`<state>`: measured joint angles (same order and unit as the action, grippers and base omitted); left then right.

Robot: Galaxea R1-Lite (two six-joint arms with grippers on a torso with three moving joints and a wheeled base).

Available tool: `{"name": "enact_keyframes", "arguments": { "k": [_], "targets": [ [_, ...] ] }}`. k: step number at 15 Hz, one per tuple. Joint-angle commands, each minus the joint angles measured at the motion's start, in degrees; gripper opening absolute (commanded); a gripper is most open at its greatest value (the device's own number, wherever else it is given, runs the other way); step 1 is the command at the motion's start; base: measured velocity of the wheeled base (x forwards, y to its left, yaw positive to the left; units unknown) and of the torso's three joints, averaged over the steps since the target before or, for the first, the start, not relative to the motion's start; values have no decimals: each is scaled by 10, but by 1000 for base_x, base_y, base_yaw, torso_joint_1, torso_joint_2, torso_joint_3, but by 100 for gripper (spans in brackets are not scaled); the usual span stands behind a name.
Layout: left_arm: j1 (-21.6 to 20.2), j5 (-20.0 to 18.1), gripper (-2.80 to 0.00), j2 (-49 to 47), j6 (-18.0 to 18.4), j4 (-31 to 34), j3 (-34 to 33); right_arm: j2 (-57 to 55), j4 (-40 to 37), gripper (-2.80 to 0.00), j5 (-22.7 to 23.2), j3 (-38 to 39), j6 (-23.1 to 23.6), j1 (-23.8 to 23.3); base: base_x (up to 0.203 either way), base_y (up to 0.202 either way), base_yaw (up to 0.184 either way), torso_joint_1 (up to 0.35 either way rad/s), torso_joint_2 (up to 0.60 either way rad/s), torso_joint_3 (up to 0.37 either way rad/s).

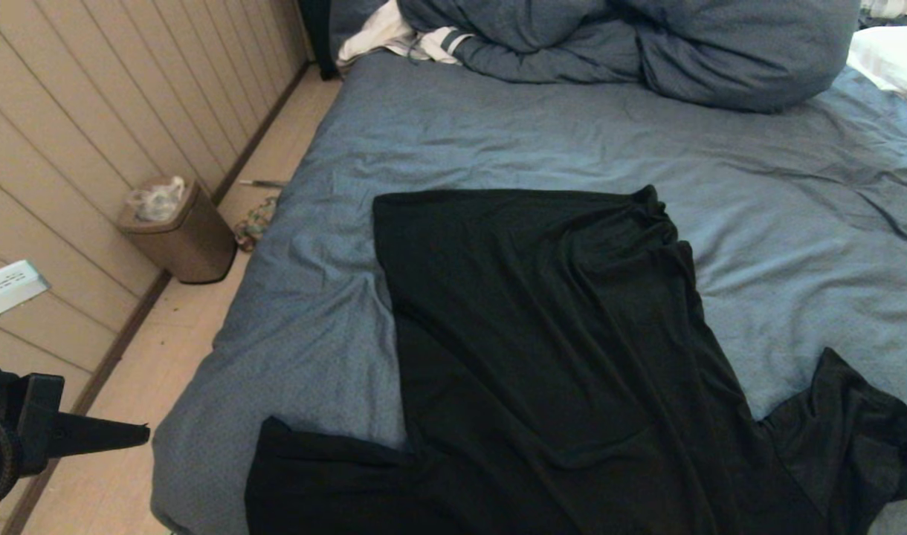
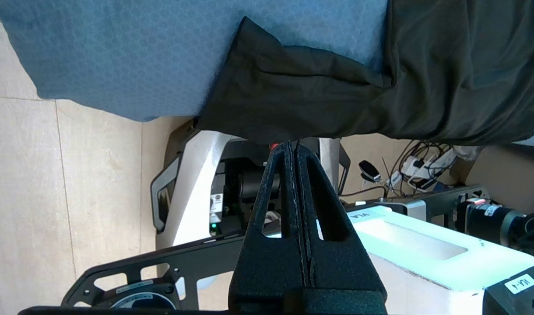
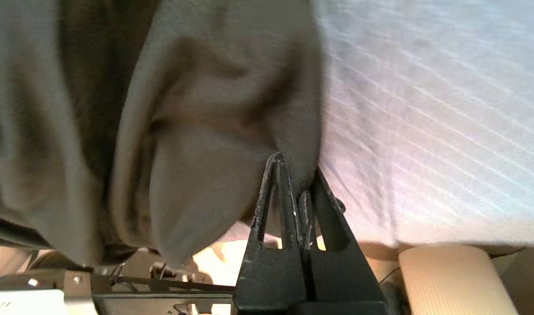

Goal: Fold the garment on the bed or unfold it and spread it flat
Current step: Fold the black T-shirt

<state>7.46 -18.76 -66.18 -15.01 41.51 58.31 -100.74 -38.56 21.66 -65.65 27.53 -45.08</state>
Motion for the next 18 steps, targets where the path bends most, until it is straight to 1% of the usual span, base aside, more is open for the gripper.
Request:
{"name": "enact_keyframes", "arguments": {
  "k": [1,4,6,8,11,12,14,16,18],
  "targets": [
    [0,-1,-280,4,-1,2,1,39,-3,-280,3,-1,3,-19,0,0,0,0,0,0],
    [-1,0,-280,14,-1,2,1,87,-12,-280,19,-3,13,-45,0,0,0,0,0,0],
    [-1,0,-280,14,-1,2,2,122,-62,-280,41,-15,22,-55,0,0,0,0,0,0],
    [-1,0,-280,14,-1,2,2,149,-99,-280,52,-27,28,-56,0,0,0,0,0,0],
    [-1,0,-280,15,-1,2,2,192,-129,-280,63,-29,29,-48,0,0,0,0,0,0],
    [-1,0,-280,15,-1,2,1,202,-140,-280,66,-29,28,-41,0,0,0,0,0,0],
    [0,0,-280,14,-1,2,-1,220,-148,-280,71,-26,26,-9,0,0,0,0,0,0],
    [0,0,-280,14,-1,2,-3,234,-151,-280,73,-22,21,35,0,0,0,0,0,0],
    [0,0,-280,15,-1,2,-5,247,-153,-280,73,-15,13,94,0,0,0,0,0,0]
  ]
}}
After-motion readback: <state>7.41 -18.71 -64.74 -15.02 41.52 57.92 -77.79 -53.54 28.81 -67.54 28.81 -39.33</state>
